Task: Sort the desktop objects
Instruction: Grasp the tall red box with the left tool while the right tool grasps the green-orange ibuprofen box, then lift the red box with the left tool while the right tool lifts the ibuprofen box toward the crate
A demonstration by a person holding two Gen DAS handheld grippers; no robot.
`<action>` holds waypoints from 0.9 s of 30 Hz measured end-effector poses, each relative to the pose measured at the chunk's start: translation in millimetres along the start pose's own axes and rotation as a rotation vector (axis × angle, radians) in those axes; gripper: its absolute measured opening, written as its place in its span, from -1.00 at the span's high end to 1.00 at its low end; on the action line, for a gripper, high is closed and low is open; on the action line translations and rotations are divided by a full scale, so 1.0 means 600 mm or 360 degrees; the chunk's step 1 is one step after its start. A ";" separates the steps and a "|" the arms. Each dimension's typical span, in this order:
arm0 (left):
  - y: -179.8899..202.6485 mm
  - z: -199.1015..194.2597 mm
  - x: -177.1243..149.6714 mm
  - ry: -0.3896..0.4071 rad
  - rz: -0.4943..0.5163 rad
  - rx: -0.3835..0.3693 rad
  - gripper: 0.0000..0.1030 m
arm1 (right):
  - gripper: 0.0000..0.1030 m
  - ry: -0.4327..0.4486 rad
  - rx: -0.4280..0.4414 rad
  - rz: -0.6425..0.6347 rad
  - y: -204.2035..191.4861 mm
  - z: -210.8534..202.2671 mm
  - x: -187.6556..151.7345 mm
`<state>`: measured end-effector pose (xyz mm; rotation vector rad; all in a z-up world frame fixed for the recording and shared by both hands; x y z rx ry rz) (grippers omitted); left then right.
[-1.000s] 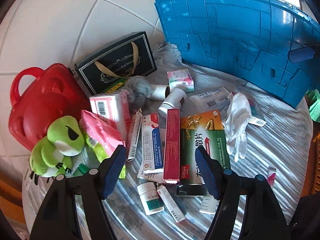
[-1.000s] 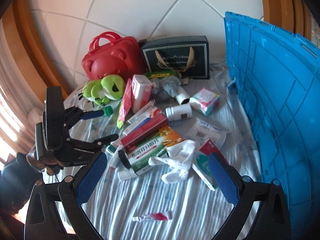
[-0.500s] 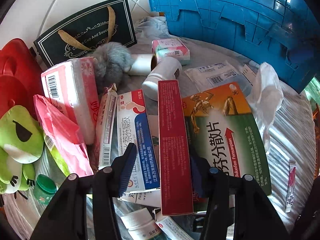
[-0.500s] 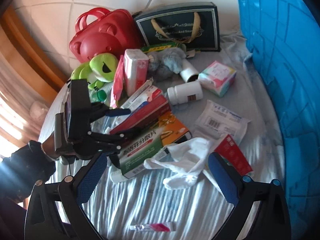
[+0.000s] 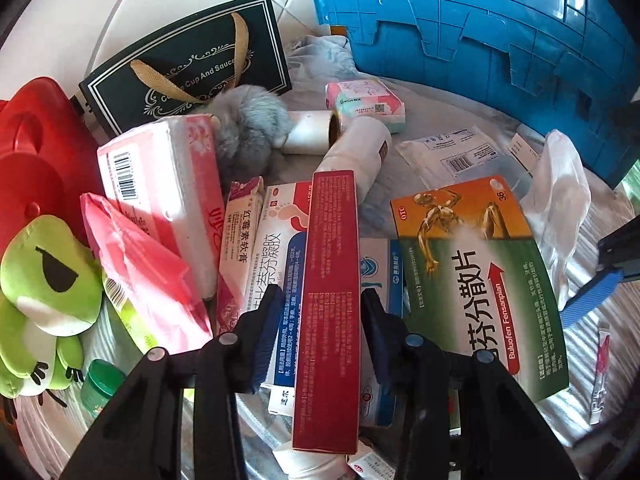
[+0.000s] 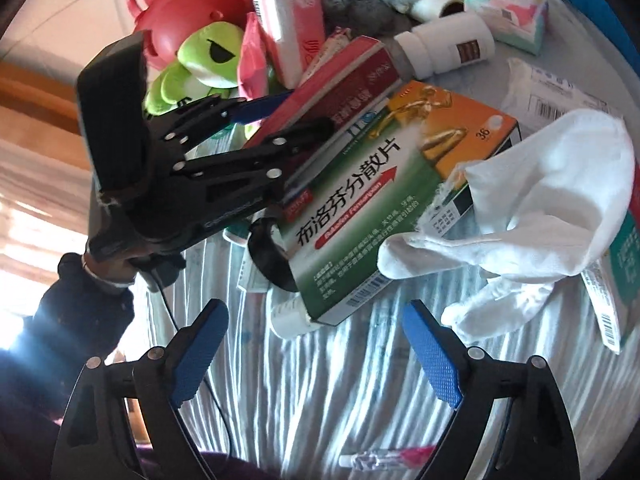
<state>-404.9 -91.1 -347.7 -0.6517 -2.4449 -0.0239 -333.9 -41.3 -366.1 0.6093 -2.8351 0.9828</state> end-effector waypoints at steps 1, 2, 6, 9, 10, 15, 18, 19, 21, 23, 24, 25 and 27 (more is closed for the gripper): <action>-0.001 0.001 0.000 -0.0001 -0.0006 -0.0004 0.23 | -0.64 0.0021 -0.0008 0.0032 0.009 0.004 0.005; -0.001 0.001 0.001 -0.0001 -0.0008 -0.0004 0.23 | -0.49 0.0047 -0.0004 0.0075 0.019 0.009 0.013; -0.002 0.002 0.001 0.0005 -0.0019 -0.0011 0.23 | 0.23 0.0151 0.0026 0.0182 0.043 0.012 0.041; 0.002 -0.004 -0.002 0.0022 -0.0047 -0.0038 0.39 | 0.33 0.0145 -0.0032 0.0105 0.032 0.008 0.041; 0.004 -0.007 -0.004 0.0033 -0.0067 -0.0054 0.45 | 0.35 0.0145 -0.0060 0.0037 0.019 0.004 0.040; 0.009 -0.015 -0.009 0.0040 -0.0158 -0.0075 0.54 | 0.43 0.0162 -0.0084 -0.0088 -0.006 0.023 0.059; 0.009 -0.026 -0.020 0.0017 -0.0183 -0.0081 0.54 | 0.45 0.0183 -0.0123 -0.0137 -0.014 0.009 0.062; 0.010 -0.030 -0.027 0.0012 -0.0189 -0.0080 0.54 | 0.48 0.0207 -0.0159 -0.0179 -0.019 -0.004 0.061; 0.010 -0.042 -0.041 0.0013 -0.0233 -0.0097 0.54 | 0.60 0.0247 -0.0200 -0.0228 -0.026 -0.028 0.059; 0.009 -0.054 -0.052 0.0014 -0.0278 -0.0095 0.54 | 0.63 0.0261 -0.0233 -0.0260 -0.032 -0.045 0.052; 0.011 -0.059 -0.055 0.0018 -0.0285 -0.0095 0.54 | 0.63 0.0258 -0.0255 -0.0276 -0.033 -0.048 0.047; 0.012 -0.063 -0.059 0.0016 -0.0293 -0.0087 0.54 | 0.64 0.0246 -0.0273 -0.0292 -0.033 -0.048 0.041; 0.013 -0.068 -0.068 0.0002 -0.0327 -0.0072 0.54 | 0.64 0.0223 -0.0315 -0.0320 -0.032 -0.041 0.032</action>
Point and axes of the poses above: each gripper's, at about its wrist camera, not at the fingertips, and z roughly the way its jaws point, y to its right, x to its top, the point moved 7 cm from there along z, roughly the way its jaws point, and after that the axes turned 1 degree about x, right-handed, at the moved point
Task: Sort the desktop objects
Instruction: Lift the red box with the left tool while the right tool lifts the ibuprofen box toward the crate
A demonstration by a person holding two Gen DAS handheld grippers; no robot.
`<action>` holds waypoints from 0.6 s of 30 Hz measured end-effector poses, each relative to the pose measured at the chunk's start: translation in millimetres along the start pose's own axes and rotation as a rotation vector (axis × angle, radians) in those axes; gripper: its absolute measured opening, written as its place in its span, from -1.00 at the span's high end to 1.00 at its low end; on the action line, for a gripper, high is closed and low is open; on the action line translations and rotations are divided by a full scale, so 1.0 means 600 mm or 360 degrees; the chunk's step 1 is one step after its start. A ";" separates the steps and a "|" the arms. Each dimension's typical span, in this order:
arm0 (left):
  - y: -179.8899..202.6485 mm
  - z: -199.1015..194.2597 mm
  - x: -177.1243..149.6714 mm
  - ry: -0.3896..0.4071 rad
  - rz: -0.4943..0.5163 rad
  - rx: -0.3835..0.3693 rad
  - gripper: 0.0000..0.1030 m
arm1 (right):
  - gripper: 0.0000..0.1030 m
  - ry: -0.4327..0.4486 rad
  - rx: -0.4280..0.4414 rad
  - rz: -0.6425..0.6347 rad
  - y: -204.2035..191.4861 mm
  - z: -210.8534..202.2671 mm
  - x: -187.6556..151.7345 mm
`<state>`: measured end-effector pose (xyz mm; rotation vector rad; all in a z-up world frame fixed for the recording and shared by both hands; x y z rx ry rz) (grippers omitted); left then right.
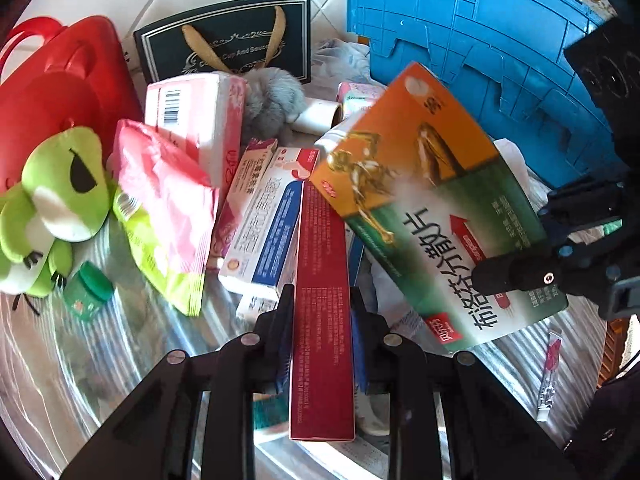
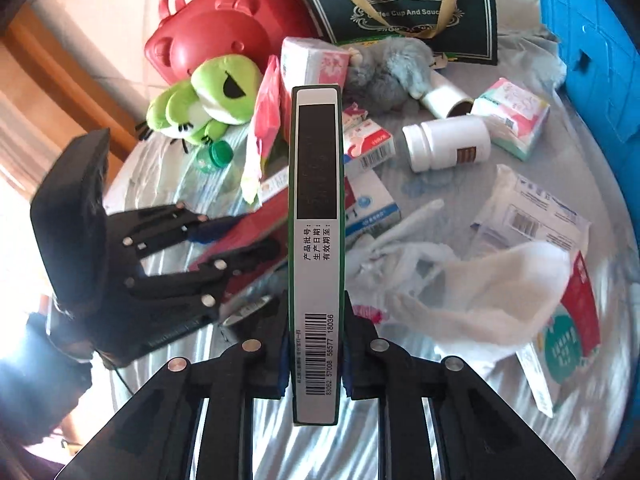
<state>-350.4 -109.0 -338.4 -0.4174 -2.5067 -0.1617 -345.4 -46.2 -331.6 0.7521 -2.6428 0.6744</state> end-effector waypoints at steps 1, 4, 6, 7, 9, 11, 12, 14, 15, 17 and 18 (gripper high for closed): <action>0.000 -0.002 -0.004 -0.0005 -0.0016 0.0006 0.54 | 0.64 -0.0013 -0.0018 -0.0009 -0.006 0.005 0.001; 0.004 0.000 -0.015 -0.0036 -0.0039 0.0022 0.54 | 0.64 -0.0094 -0.0094 -0.0058 -0.012 0.029 -0.013; 0.006 0.001 -0.016 -0.0025 -0.0037 0.0045 0.54 | 0.64 -0.0110 -0.0112 -0.0072 -0.013 0.041 -0.012; 0.006 0.001 -0.016 -0.0020 -0.0052 0.0046 0.54 | 0.64 -0.0122 -0.0123 -0.0069 -0.011 0.046 -0.012; 0.005 -0.001 -0.017 -0.0015 -0.0076 0.0056 0.54 | 0.64 -0.0123 -0.0118 -0.0032 -0.007 0.051 -0.013; 0.007 -0.010 -0.018 0.0003 -0.0075 0.0063 0.54 | 0.64 -0.0107 -0.0132 -0.0038 -0.010 0.042 -0.016; 0.008 -0.018 -0.018 0.0020 -0.0071 0.0069 0.54 | 0.64 -0.0079 -0.0149 -0.0065 -0.015 0.031 -0.016; 0.010 -0.039 -0.015 0.0063 -0.0068 0.0078 0.54 | 0.65 -0.0017 -0.0190 -0.0132 -0.028 0.006 -0.013; 0.009 -0.050 -0.013 0.0084 -0.0073 0.0084 0.54 | 0.65 0.0021 -0.0215 -0.0163 -0.035 -0.011 -0.010; 0.007 -0.075 -0.006 0.0135 -0.0082 0.0091 0.54 | 0.65 0.0100 -0.0249 -0.0197 -0.044 -0.044 -0.002; 0.006 -0.092 -0.001 0.0172 -0.0087 0.0088 0.54 | 0.65 0.0140 -0.0268 -0.0206 -0.046 -0.060 0.001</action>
Point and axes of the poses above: each gripper's, at about its wrist camera, not at the fingertips, and z roughly the way its jaws point, y to its right, x to its top, the point moved 7 cm from there along z, roughly the way its jaws point, and after that the axes turned 1 degree about x, right-handed, at the moved point
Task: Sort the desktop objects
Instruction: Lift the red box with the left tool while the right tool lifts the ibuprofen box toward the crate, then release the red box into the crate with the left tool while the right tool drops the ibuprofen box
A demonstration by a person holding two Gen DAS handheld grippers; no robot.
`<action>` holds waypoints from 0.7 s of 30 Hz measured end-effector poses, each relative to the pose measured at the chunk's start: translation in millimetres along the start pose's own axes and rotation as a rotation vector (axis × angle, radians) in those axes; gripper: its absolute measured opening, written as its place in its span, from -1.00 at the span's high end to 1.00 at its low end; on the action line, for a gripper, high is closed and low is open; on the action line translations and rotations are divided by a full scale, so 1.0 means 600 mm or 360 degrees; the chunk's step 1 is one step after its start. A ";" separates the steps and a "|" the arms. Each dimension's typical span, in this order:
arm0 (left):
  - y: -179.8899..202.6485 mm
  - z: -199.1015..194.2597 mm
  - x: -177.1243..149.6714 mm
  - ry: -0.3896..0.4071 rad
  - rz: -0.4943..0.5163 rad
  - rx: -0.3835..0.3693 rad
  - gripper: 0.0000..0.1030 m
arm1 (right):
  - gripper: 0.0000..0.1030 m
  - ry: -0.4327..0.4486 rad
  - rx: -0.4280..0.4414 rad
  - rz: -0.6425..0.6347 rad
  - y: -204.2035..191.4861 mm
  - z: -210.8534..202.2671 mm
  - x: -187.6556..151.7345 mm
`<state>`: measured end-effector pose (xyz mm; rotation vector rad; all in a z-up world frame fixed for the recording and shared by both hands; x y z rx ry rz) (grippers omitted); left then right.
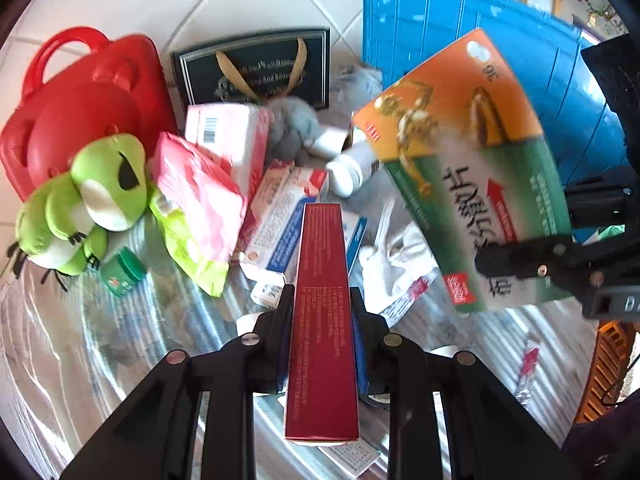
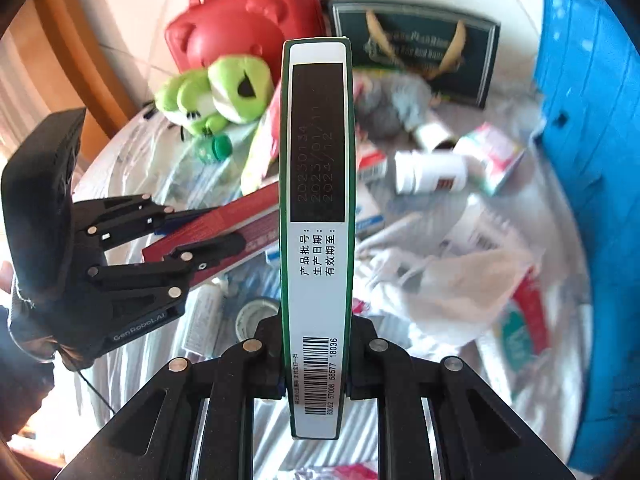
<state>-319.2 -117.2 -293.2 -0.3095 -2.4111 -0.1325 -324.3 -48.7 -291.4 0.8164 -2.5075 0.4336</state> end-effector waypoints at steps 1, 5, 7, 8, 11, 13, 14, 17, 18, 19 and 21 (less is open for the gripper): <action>0.000 -0.015 0.007 0.0034 -0.0002 0.0000 0.54 | 0.65 0.0042 -0.0015 0.0002 0.001 -0.019 0.006; 0.016 -0.077 0.046 0.0162 0.0041 -0.0013 0.54 | 0.65 0.0206 -0.0051 0.0040 0.001 -0.102 0.021; 0.033 -0.108 0.068 0.0224 0.0086 -0.0028 0.54 | 0.65 0.0282 -0.0055 0.0072 0.004 -0.146 0.030; 0.043 -0.124 0.082 0.0260 0.0116 -0.0042 0.54 | 0.65 0.0336 -0.0072 0.0086 0.007 -0.175 0.032; 0.077 -0.168 0.122 0.0359 0.0200 -0.0098 0.54 | 0.65 0.0484 -0.0106 0.0143 0.017 -0.264 0.037; 0.113 -0.197 0.156 0.0428 0.0271 -0.0127 0.54 | 0.65 0.0586 -0.0125 0.0183 0.027 -0.318 0.042; 0.133 -0.211 0.176 0.0463 0.0306 -0.0142 0.54 | 0.65 0.0644 -0.0140 0.0199 0.034 -0.349 0.040; 0.195 -0.247 0.236 0.0552 0.0388 -0.0203 0.54 | 0.65 0.0813 -0.0208 0.0251 0.066 -0.445 0.030; 0.218 -0.257 0.258 0.0583 0.0423 -0.0226 0.54 | 0.65 0.0860 -0.0227 0.0276 0.080 -0.471 0.025; 0.241 -0.265 0.279 0.0614 0.0452 -0.0247 0.54 | 0.65 0.0905 -0.0254 0.0302 0.097 -0.498 0.020; 0.292 -0.274 0.323 0.0665 0.0505 -0.0296 0.54 | 0.65 0.0974 -0.0357 0.0341 0.139 -0.552 0.009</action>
Point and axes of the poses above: each gripper's, at about its wrist camera, not at the fingertips, and z roughly the way its jaws point, y to its right, x to its top, the point moved 7 cm from there along z, roughly the way its jaws point, and after that the axes turned 1 degree about x, right-handed, at the moved point
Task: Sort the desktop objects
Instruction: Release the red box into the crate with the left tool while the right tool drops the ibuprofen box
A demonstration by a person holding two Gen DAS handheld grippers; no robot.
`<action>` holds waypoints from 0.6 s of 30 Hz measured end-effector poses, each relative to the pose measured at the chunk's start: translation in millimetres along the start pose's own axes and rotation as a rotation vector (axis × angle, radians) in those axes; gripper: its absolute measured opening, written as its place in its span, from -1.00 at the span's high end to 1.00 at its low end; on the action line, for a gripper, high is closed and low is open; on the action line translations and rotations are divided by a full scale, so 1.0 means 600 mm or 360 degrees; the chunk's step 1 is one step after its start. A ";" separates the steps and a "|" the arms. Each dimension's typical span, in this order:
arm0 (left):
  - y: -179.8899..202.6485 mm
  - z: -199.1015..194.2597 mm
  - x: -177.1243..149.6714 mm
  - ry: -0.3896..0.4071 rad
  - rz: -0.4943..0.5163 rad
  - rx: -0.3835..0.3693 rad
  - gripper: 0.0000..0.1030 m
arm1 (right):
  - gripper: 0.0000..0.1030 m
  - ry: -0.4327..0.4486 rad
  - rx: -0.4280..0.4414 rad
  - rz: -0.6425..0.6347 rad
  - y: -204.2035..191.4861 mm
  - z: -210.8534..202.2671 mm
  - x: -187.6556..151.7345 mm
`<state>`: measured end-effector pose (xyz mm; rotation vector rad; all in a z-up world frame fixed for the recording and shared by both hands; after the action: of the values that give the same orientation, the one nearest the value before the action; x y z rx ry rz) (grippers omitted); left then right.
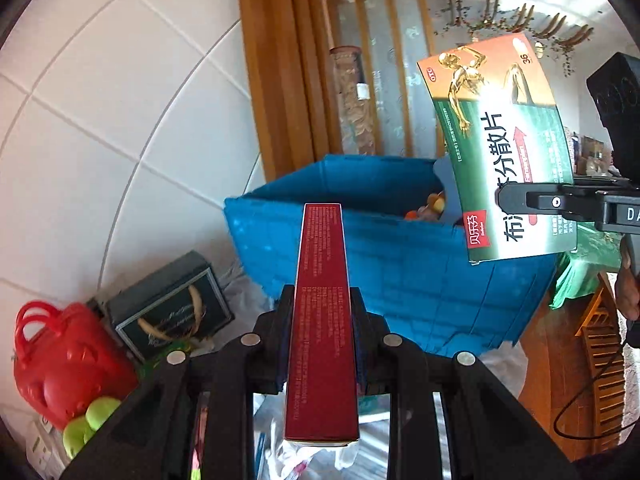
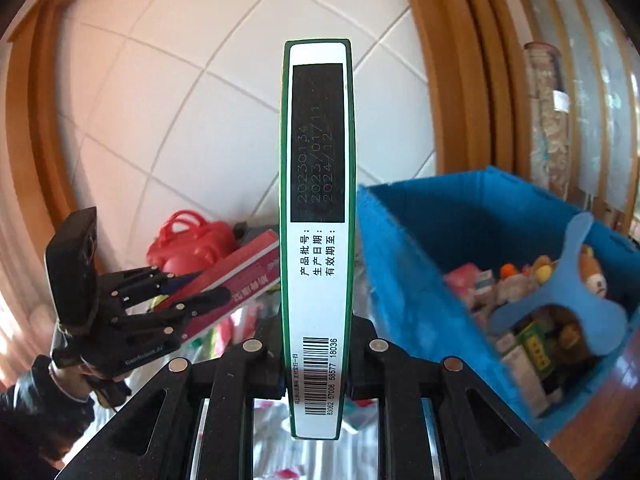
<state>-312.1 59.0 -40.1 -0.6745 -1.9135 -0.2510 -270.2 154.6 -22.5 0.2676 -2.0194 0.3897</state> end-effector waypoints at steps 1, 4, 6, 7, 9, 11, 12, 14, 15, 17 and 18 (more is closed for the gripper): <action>0.016 0.013 0.025 0.0030 0.0022 -0.0015 0.54 | 0.65 0.0026 -0.0046 0.0005 0.027 -0.015 0.011; 0.060 0.064 0.095 0.0090 0.0048 -0.0069 0.54 | 0.65 0.0054 -0.0155 0.0053 0.118 -0.039 0.045; 0.086 0.103 0.136 0.0121 0.0043 -0.0098 0.54 | 0.64 0.0045 -0.0210 0.0079 0.176 -0.038 0.064; 0.097 0.122 0.153 0.0126 0.0036 -0.0111 0.54 | 0.64 0.0025 -0.0216 0.0097 0.204 -0.033 0.073; 0.120 0.160 0.185 0.0127 0.0036 -0.0111 0.54 | 0.64 0.0005 -0.0236 0.0126 0.260 -0.013 0.085; 0.135 0.198 0.212 0.0099 0.0039 -0.0073 0.54 | 0.64 -0.0020 -0.0223 0.0172 0.308 0.015 0.095; 0.141 0.211 0.225 0.0086 0.0029 -0.0045 0.54 | 0.64 -0.0030 -0.0195 0.0209 0.326 0.033 0.101; 0.143 0.241 0.247 0.0049 -0.0008 0.0015 0.43 | 0.59 -0.0053 -0.0162 0.0253 0.357 0.059 0.113; 0.141 0.251 0.259 0.0035 -0.0031 0.0053 0.34 | 0.53 -0.0035 -0.0168 0.0267 0.369 0.063 0.123; 0.143 0.265 0.276 0.0014 -0.0066 0.0076 -0.01 | 0.41 -0.0001 -0.0169 0.0279 0.390 0.065 0.140; 0.143 0.267 0.283 0.0022 -0.0077 0.0081 -0.06 | 0.26 0.0028 -0.0160 0.0291 0.399 0.048 0.143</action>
<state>-438.7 261.3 31.1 -0.5921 -1.9180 -0.2360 -417.1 362.4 3.4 0.0171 -2.0458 0.4009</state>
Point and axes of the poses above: each gripper's, at about its wrist camera, not at the fingertips, and z roughly the way its jaws point, y to its right, x to its top, the point moved 7 cm from there along z, roughly the way its jaws point, and after that the axes turned 1 degree about x, right-handed, at the moved point
